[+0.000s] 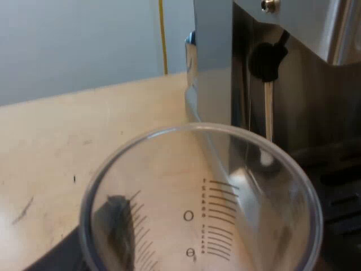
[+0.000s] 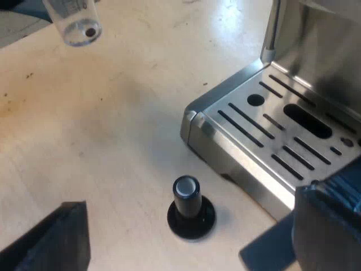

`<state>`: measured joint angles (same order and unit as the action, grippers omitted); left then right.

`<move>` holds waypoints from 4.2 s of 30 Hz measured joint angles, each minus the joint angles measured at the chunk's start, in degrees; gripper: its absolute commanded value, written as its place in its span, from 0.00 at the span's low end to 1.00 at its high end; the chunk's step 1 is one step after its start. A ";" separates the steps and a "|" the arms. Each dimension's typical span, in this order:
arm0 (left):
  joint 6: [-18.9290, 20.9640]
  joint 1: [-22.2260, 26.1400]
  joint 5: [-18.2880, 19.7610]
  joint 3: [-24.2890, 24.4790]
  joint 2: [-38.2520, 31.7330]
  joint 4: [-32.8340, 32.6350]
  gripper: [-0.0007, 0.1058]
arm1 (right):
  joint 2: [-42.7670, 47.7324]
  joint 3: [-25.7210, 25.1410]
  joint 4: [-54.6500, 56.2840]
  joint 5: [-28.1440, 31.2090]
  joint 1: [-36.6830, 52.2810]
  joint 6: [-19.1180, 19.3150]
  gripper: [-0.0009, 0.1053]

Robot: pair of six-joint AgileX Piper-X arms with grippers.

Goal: Pour the beans into the coffee machine

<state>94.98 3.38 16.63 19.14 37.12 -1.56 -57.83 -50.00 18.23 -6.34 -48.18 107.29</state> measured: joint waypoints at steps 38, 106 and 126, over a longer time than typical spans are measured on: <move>3.58 0.00 5.30 4.61 52.78 48.26 0.21 | -12.21 0.00 -9.89 6.34 0.00 0.18 0.75; -3.77 0.00 2.10 7.05 25.79 -18.34 0.64 | -0.21 0.00 11.28 6.34 0.00 -7.68 0.75; 0.08 -0.12 5.24 10.54 -3.64 -35.42 0.64 | 11.24 -7.21 30.96 18.58 0.00 -14.76 0.75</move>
<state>95.06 3.26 21.87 29.68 33.48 -36.98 -46.59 -57.22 49.20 12.25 -48.18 92.53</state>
